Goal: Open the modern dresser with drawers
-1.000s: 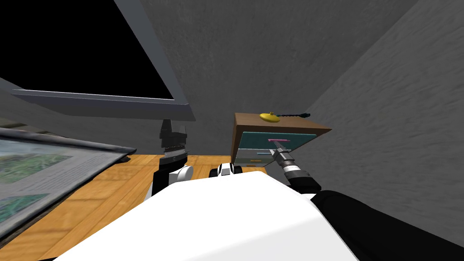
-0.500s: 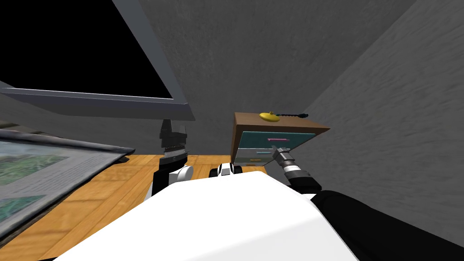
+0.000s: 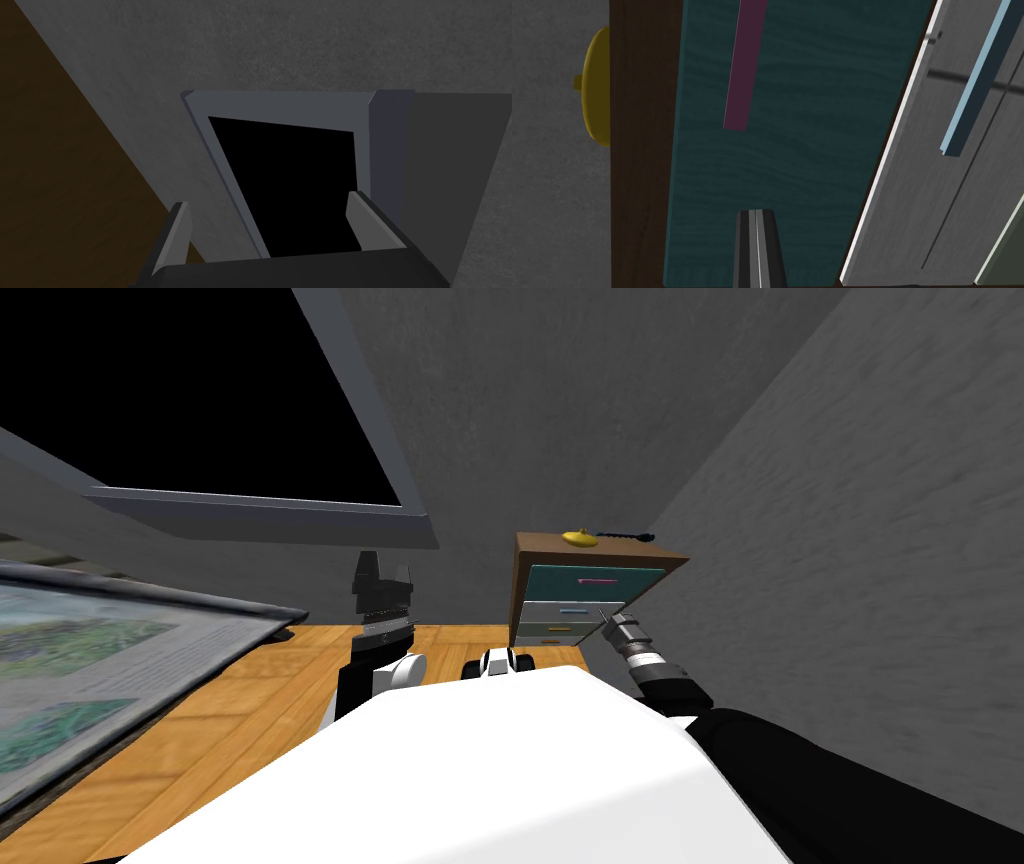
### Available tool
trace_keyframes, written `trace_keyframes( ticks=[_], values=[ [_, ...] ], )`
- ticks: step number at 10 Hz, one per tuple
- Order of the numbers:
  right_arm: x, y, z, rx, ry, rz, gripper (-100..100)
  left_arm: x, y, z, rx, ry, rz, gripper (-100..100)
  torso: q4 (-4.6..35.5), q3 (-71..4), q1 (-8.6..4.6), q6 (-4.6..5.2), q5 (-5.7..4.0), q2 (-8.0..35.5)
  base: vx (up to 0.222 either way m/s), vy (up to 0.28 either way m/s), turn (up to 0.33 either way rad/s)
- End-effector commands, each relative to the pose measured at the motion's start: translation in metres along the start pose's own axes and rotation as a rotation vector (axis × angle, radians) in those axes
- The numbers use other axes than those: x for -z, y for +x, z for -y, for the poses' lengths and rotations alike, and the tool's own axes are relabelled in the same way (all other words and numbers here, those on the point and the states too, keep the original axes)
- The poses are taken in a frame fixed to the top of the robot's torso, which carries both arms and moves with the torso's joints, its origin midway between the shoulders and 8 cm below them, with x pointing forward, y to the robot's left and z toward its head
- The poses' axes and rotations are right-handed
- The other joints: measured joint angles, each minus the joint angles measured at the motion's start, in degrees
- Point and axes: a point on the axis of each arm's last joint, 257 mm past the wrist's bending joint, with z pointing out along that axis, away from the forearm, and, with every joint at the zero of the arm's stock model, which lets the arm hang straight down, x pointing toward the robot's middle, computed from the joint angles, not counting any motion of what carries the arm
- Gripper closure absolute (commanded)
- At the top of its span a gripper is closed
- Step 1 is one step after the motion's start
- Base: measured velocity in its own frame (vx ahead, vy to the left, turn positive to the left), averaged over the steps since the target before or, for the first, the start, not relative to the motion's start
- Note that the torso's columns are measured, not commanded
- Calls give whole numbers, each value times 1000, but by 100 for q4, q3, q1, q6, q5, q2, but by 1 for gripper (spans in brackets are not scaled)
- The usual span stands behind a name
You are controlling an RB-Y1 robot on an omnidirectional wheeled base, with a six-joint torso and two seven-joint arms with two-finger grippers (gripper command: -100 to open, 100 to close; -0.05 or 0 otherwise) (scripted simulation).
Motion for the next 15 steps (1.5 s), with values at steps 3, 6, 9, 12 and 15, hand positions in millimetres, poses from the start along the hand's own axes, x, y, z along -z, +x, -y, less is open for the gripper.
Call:
trace_keyframes(
  ticks=[3, 6, 9, 12, 15],
  values=[
    [-2, 18, -37, -56, -54, -42, -100, 0, 0, 0, 0, 0, 0, 0, 0, 1, 3, 0, 1, 7, 15, -4, 17],
    [-13, 21, -38, -156, -21, -58, -100, 0, 0, 0, 0, 0, 0, 0, 10, 21, 4, 1, 2, 38, 19, -13, 44],
    [-25, 15, -19, -228, 45, -51, -100, 0, 0, 0, 0, 0, 0, 0, 7, 15, 6, 1, 2, 29, 18, -15, 49],
    [-37, 18, -20, -314, 78, -62, -100, 0, 0, 0, 0, 0, 0, 0, 7, 15, 4, 1, 1, 29, 25, -20, 55],
    [-46, 18, -19, -374, 104, -67, -100, 0, 0, 0, 0, 0, 0, 0, 8, 17, 7, 2, 2, 32, 22, -16, 48]
  ],
)
